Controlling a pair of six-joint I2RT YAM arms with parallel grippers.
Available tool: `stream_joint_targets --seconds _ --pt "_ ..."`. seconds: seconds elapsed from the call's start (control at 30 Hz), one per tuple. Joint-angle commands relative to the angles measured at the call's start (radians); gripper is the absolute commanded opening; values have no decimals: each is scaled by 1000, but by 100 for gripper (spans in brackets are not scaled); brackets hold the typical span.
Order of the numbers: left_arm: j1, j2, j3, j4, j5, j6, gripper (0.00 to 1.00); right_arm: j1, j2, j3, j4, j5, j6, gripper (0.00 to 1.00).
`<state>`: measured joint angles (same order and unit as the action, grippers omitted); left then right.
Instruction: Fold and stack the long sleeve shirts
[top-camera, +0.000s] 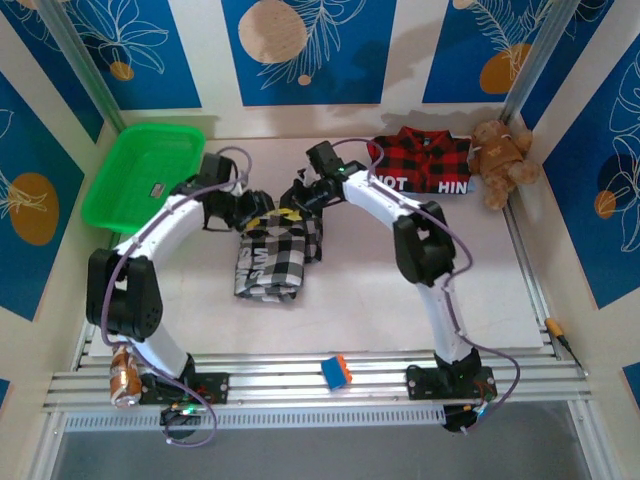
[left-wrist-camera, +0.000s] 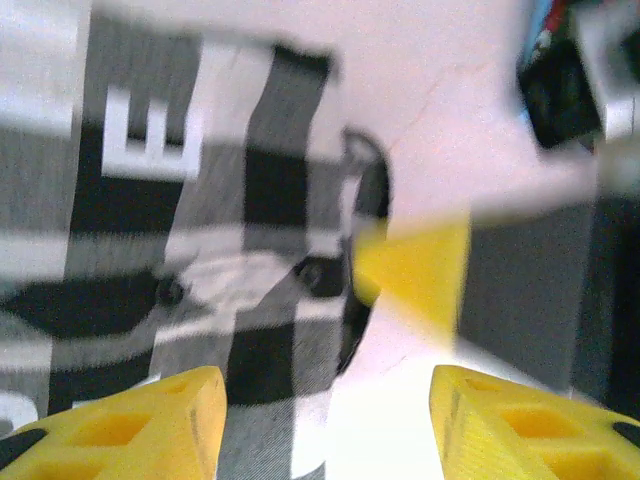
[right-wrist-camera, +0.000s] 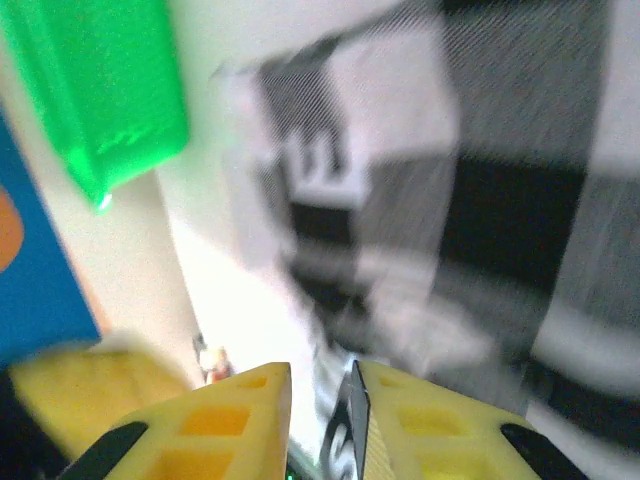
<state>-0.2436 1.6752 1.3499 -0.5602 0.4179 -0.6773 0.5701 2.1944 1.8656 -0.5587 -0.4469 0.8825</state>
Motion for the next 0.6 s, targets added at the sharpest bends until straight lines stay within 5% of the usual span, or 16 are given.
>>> stream_joint_targets --seconds 0.0,0.23,0.57 --pt "29 90 62 -117 -44 54 55 31 -136 -175 19 -95 -33 23" --pt "55 250 161 -81 -90 89 47 97 -167 -408 123 -272 -28 18" --pt "59 387 164 8 -142 98 46 117 -30 -503 58 -182 -108 15"
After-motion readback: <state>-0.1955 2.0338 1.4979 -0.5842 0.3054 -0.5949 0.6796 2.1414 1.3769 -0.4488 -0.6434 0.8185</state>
